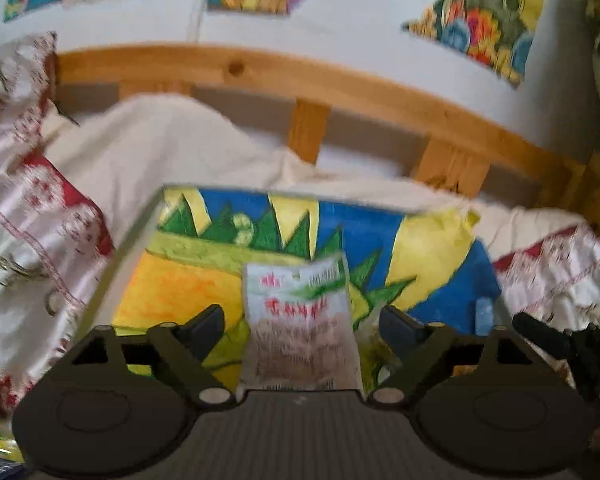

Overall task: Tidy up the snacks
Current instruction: 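Carry spicy packet over tray with left tool while right tool carries nut bar there, then open both tools over the tray and pull them back from it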

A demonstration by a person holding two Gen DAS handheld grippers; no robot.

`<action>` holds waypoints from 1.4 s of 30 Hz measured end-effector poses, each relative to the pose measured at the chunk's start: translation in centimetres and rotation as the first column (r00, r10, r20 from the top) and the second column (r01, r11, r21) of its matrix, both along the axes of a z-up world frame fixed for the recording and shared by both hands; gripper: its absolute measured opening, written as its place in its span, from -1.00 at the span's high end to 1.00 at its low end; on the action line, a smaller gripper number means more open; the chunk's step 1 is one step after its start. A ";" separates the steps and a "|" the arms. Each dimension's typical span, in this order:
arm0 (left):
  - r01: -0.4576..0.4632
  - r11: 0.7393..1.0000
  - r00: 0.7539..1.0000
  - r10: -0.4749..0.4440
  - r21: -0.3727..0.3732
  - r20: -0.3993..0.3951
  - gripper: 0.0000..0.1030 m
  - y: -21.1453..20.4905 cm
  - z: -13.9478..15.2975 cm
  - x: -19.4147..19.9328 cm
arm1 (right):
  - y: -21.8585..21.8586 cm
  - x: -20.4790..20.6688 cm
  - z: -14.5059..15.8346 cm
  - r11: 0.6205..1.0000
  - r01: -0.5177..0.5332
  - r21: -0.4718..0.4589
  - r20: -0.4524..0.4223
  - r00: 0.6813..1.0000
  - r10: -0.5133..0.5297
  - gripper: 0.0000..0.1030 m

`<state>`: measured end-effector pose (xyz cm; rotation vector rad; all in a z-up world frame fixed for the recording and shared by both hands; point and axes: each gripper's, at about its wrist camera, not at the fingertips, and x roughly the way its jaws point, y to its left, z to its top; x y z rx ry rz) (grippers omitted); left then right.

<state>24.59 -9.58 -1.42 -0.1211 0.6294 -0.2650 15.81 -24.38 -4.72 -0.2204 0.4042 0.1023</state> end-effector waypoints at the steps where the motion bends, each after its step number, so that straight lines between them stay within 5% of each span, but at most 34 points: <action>1: -0.008 1.000 1.000 0.008 0.000 0.025 -0.83 0.2 0.5 -0.6 | -0.1 -0.1 0.4 1.000 -0.004 0.020 0.007 1.000 0.004 -0.78; 4: -0.045 0.999 0.994 0.045 0.000 0.101 -0.96 1.1 2.2 -2.5 | 0.0 -0.8 1.8 0.997 -0.033 0.069 0.043 0.999 0.030 -0.96; 14: -0.141 0.989 0.969 0.149 -0.054 0.195 -0.99 5.9 6.6 -9.2 | 2.6 -4.9 6.6 0.998 -0.056 0.024 0.170 0.984 0.051 -0.99; 25: -0.173 0.985 0.924 0.165 -0.005 0.344 -0.99 9.9 8.5 -18.1 | 5.1 -12.0 11.2 0.985 -0.128 0.114 0.331 0.940 0.084 -0.99; 42: -0.229 0.972 0.944 0.208 0.059 0.255 -0.99 15.5 5.5 -25.3 | 9.2 -19.9 11.0 0.981 -0.167 0.094 0.272 0.953 0.136 -0.99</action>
